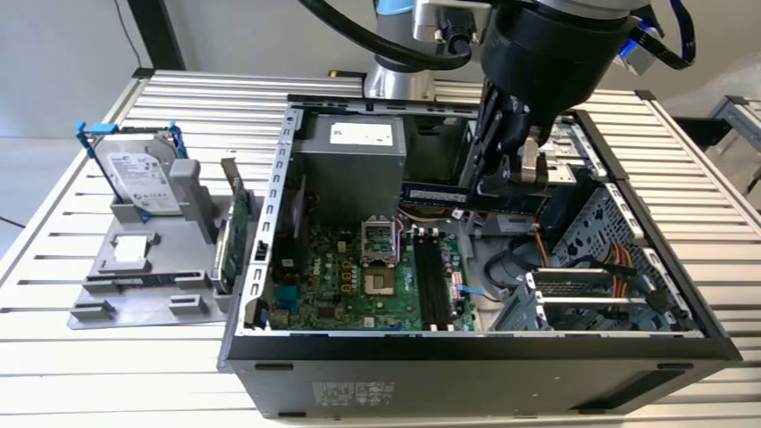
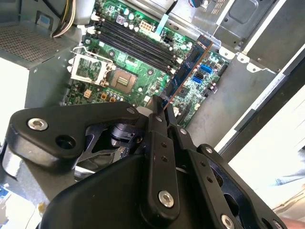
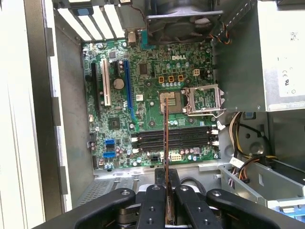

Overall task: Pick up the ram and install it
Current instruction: 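Pick up the ram and move it above insertion slot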

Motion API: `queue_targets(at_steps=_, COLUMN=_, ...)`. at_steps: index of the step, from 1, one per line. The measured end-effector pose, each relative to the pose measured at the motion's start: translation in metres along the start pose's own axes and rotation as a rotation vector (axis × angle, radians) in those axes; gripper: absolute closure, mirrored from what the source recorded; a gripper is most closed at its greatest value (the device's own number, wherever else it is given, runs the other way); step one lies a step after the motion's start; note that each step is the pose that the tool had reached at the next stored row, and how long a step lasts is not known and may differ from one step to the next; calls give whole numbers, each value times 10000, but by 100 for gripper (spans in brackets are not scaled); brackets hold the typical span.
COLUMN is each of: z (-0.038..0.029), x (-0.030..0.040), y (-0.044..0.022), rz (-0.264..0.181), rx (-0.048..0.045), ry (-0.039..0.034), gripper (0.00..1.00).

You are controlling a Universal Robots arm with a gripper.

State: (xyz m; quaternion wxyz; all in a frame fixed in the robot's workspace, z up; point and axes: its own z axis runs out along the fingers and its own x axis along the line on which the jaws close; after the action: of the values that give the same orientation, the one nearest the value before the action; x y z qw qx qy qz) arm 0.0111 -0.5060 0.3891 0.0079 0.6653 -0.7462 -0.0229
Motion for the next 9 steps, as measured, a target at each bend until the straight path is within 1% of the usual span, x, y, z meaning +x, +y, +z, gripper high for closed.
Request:
queue_targets(at_steps=4, z=0, x=-19, y=2, rz=0, rx=0, ry=0, gripper=100)
queue_targets(at_steps=9, z=2, x=-87, y=10, rz=2, rx=0, ry=1, gripper=100)
